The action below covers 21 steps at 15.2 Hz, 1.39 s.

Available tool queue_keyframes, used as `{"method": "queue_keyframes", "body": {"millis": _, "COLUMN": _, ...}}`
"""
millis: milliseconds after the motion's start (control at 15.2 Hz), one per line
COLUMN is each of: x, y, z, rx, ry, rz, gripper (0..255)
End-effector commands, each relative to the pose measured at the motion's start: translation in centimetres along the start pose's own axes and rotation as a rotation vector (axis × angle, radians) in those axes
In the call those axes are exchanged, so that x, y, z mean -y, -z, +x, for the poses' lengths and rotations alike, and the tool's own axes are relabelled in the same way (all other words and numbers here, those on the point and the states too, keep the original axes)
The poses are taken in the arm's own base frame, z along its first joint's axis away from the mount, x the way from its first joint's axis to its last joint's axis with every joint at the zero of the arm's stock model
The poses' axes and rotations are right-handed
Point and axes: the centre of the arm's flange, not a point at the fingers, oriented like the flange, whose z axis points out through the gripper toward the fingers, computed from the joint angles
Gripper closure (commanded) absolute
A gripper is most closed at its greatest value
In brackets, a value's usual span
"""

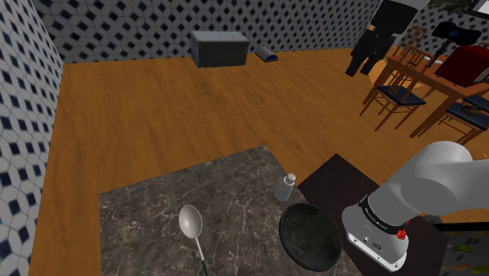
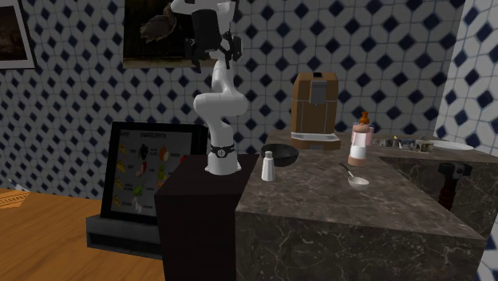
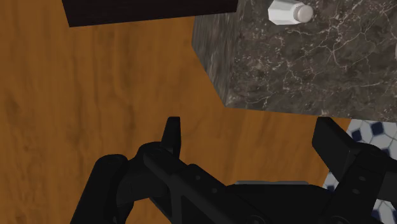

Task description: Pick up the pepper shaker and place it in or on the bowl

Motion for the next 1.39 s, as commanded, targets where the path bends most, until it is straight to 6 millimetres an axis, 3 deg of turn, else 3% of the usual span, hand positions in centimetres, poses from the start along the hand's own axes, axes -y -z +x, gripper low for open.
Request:
{"method": "queue_keyframes", "body": {"millis": 0, "x": 0.0, "y": 0.0, "z": 0.0, "rx": 0.0, "ry": 0.0, "rz": 0.0, "gripper": 0}}
{"method": "queue_keyframes", "body": {"millis": 1320, "x": 11.4, "y": -23.5, "z": -4.3, "rx": 0.011, "ry": -0.082, "rz": -0.01, "gripper": 0}}
